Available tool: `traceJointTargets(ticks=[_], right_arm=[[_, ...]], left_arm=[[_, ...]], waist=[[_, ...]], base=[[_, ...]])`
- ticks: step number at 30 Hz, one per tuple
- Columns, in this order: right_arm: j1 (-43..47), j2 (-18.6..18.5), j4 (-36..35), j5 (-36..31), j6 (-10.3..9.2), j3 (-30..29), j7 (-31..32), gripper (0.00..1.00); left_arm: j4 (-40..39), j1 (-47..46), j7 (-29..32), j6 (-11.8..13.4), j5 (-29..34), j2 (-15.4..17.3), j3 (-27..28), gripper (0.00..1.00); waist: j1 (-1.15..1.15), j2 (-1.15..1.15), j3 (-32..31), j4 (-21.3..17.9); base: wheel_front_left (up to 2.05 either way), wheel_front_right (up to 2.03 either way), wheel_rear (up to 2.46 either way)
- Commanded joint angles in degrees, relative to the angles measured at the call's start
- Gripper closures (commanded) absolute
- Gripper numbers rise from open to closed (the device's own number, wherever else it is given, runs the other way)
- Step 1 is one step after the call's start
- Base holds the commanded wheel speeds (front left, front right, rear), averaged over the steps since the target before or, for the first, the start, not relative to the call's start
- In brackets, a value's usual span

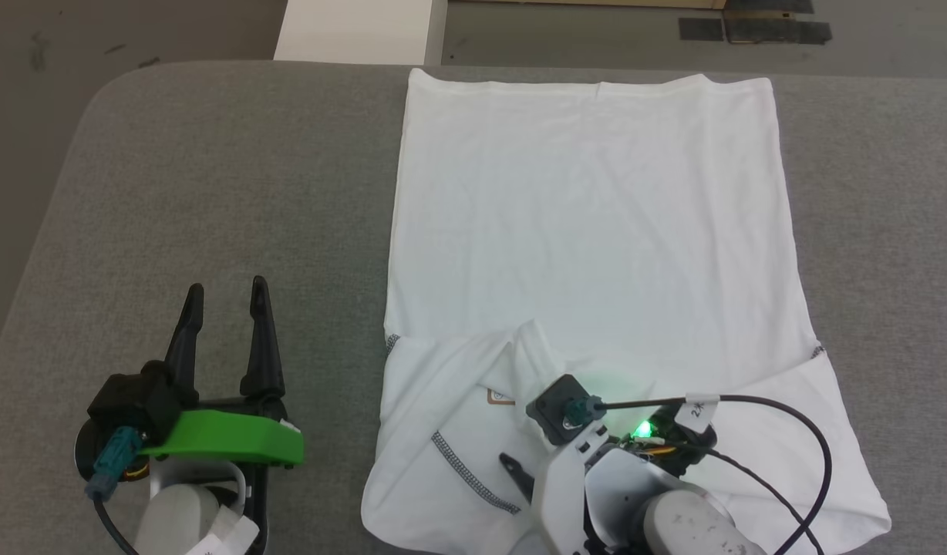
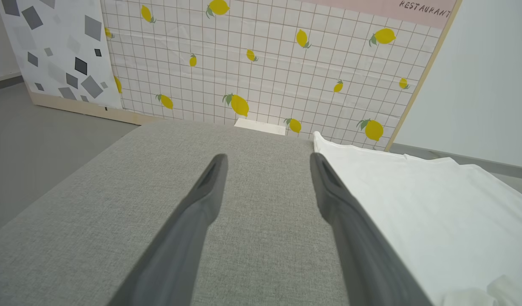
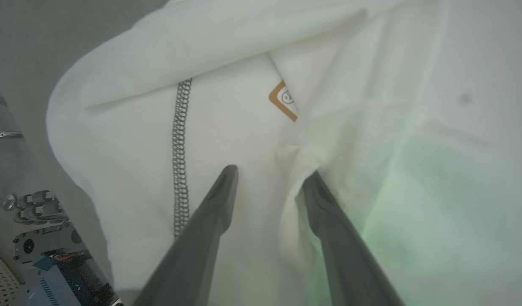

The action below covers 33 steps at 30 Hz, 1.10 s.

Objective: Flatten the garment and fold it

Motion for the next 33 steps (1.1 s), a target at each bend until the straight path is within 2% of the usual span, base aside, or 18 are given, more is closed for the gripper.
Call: traceJointTargets(ticks=[1, 4, 8, 13, 17, 21, 25, 33], right_arm=[[-0.31, -0.46, -0.05, 1.22, -0.11, 0.38, -0.36, 0.00], [0.07, -1.33, -3.39, 3.64, -0.11, 0.46, -2.18, 0.00], [1.67, -2.88, -10.81, 5.75, -0.11, -2.30, -6.06, 0.00], [5.95, -2.55, -20.47, 5.01, -0.11, -12.58, -12.74, 0.00], [8.49, -1.45, -24.83, 6.61, -0.11, -19.03, -19.61, 0.00], [9.28, -0.91, -25.27, 5.97, -0.11, -24.28, -24.97, 0.00], [7.91, -0.44, -24.48, 5.20, -0.11, -28.24, -29.14, 0.00], [2.24, -0.01, -22.01, 4.20, -0.11, -31.20, -33.64, 0.00]], left_arm=[[0.09, -0.07, -0.26, 0.13, -0.05, -0.21, 0.04, 0.00], [0.28, 0.22, -0.26, 0.18, 0.00, -0.21, 0.13, 0.00], [0.43, 0.83, -0.26, 0.15, 0.22, -0.21, 0.39, 0.00], [0.52, 1.28, -0.26, 0.01, 0.67, 0.20, 0.20, 0.00], [0.54, -0.26, 0.02, -0.27, 1.04, 1.40, -0.41, 0.00], [1.77, -4.99, 1.86, -1.09, 0.53, 4.06, -1.75, 0.00], [4.05, -13.91, 5.00, -1.73, -0.20, 7.67, -4.32, 0.00], [10.01, -32.30, 14.75, -2.05, -3.41, 15.52, -7.93, 0.00]], waist=[[0.01, 0.00, -0.60, -0.59], [0.01, 0.00, -1.48, -1.34], [0.01, 0.00, -2.95, -2.56], [0.01, 0.00, -3.85, -4.33], [0.01, 0.00, -2.83, -6.12], [0.01, 0.00, 0.08, -7.66], [0.01, 0.00, 4.20, -8.89], [0.01, 0.00, 14.07, -12.96]], base=[[0.00, 0.00, 0.00], [0.00, 0.00, 0.00], [0.00, 0.00, 0.00], [0.00, 0.00, 0.00], [0.00, 0.00, 0.00], [0.00, 0.00, 0.00], [0.00, 0.00, 0.00], [0.00, 0.00, 0.00]])
